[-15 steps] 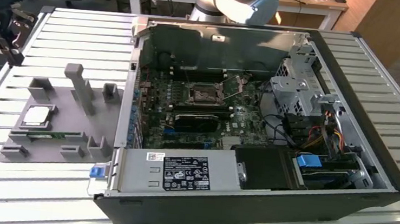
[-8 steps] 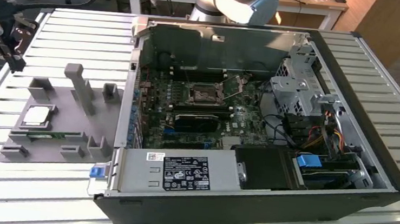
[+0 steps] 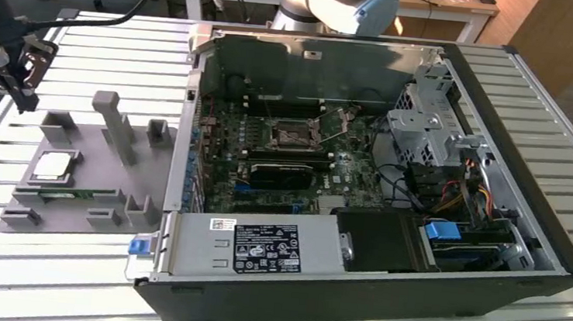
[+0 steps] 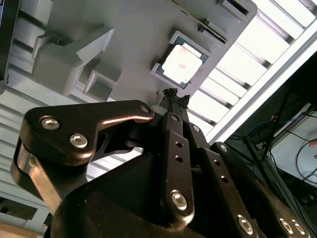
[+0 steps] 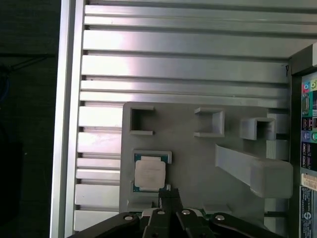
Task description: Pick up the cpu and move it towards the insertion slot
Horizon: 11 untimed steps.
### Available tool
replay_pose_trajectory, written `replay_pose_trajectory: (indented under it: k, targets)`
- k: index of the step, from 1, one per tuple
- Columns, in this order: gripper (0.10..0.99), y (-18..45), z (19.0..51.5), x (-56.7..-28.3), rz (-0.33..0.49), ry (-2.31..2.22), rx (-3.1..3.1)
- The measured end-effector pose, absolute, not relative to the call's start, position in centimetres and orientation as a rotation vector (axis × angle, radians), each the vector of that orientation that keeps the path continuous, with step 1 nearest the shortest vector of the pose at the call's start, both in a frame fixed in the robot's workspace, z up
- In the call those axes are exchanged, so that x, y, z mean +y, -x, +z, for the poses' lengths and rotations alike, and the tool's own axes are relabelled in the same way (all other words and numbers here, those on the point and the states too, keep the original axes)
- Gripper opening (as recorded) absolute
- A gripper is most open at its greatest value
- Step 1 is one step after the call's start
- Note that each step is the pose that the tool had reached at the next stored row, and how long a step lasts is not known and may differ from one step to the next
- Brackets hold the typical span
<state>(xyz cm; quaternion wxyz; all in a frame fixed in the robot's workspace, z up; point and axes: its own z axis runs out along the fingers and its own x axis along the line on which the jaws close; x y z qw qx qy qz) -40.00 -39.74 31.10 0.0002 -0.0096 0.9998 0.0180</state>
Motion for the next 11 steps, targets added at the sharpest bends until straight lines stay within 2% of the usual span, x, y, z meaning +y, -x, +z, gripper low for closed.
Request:
replay_pose_trajectory:
  k: [11]
  targets:
    - [0.102,40.4,29.1,-39.8,0.056,0.03,3.141]
